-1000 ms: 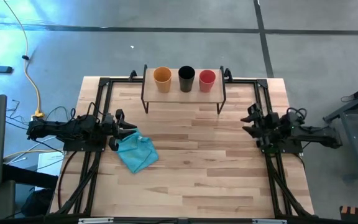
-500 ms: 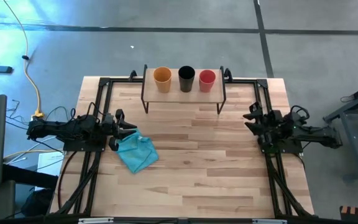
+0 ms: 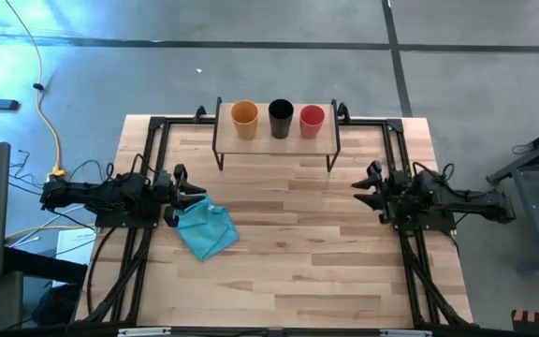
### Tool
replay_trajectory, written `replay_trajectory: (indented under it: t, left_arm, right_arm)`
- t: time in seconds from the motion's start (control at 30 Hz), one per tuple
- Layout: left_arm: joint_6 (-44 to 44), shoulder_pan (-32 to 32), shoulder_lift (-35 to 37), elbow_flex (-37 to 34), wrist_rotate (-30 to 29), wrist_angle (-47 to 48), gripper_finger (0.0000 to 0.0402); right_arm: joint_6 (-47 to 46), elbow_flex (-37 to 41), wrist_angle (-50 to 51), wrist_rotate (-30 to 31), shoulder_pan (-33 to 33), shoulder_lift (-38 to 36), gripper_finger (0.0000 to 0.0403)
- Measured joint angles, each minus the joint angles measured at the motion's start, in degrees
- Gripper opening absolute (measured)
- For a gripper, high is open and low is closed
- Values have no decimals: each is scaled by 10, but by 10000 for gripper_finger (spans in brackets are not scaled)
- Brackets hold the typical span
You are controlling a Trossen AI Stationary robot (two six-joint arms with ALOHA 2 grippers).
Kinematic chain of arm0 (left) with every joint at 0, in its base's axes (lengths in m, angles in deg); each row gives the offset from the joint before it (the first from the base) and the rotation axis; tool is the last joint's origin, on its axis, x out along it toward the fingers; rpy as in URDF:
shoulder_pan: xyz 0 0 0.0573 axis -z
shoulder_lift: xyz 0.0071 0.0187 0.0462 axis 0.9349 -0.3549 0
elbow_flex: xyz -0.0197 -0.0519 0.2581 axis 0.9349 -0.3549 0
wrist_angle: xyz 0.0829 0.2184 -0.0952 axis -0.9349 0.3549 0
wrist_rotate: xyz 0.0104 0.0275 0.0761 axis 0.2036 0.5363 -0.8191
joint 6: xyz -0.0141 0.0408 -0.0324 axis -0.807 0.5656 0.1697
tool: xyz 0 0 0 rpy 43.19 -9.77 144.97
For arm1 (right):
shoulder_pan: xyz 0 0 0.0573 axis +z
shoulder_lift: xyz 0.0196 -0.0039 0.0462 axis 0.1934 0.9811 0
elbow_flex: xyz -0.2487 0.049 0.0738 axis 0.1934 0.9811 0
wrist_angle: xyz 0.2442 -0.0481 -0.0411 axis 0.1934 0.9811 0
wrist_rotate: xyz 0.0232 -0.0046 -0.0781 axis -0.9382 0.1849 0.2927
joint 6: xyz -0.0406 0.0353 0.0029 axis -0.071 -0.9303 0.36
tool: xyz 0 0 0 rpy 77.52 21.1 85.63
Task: Stack small to large cups/mugs on shelf
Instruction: Return to Home Position
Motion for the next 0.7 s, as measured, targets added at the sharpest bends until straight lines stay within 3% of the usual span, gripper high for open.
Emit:
replay_trajectory:
  t: [0.5, 0.7]
  left_arm:
    - [0, 0, 0, 0, 0, 0, 88]
    - [0, 0, 0, 0, 0, 0, 88]
  right_arm:
    - [-7, 0, 118, 17, 0, 0, 142]
    - [48, 0, 118, 19, 0, 0, 142]
